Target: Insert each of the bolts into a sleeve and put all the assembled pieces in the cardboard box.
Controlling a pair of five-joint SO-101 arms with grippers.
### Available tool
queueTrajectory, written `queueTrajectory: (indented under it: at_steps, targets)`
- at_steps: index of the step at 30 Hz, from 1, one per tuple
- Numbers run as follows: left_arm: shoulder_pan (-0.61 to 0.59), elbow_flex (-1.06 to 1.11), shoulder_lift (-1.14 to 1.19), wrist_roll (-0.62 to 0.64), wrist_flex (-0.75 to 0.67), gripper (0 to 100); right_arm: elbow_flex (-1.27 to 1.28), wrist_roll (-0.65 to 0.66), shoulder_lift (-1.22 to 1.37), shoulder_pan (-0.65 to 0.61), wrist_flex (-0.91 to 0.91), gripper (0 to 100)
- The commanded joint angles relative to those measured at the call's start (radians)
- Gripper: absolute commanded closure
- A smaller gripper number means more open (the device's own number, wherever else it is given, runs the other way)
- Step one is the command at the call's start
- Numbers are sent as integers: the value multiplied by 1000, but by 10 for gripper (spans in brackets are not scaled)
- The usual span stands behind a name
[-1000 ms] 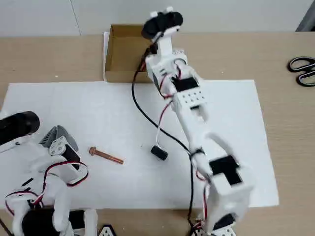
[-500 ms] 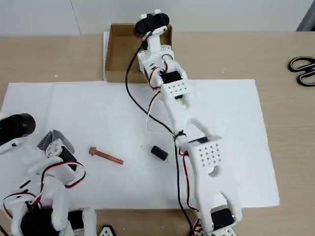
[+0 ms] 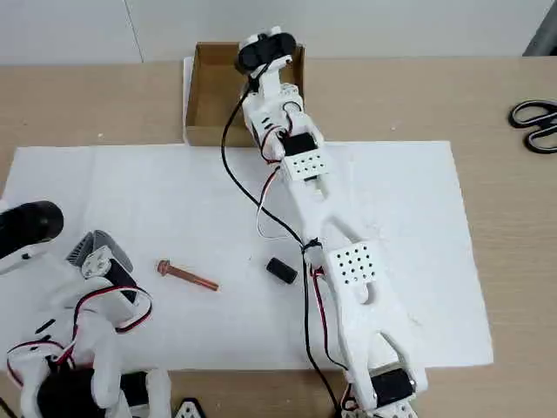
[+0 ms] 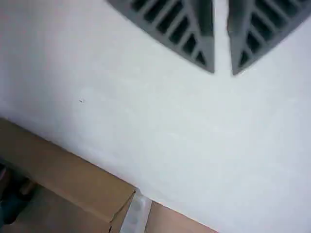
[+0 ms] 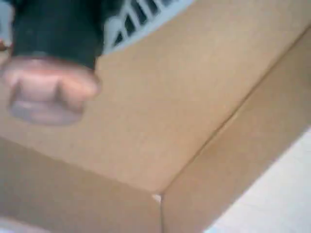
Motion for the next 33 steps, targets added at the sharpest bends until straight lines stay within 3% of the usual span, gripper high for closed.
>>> queueTrajectory:
  at_steps: [1, 5, 11, 24, 33]
  targets:
    - [-5, -2, -3, 2, 3, 993, -86, -6, -31, -13, 10, 991]
    - [-5, -7, -3, 2, 26, 993, -114, -5, -33, -13, 16, 960]
    - [-5, -8, -3, 2, 41, 993, -204, 12, -33, -15, 163, 780]
    - [-5, -21, -5, 6, 46, 993, -511, 8, -35, -22, 478, 786]
    - [-5, -56, -5, 8, 71, 993, -502, -29, -182, -27, 783, 790]
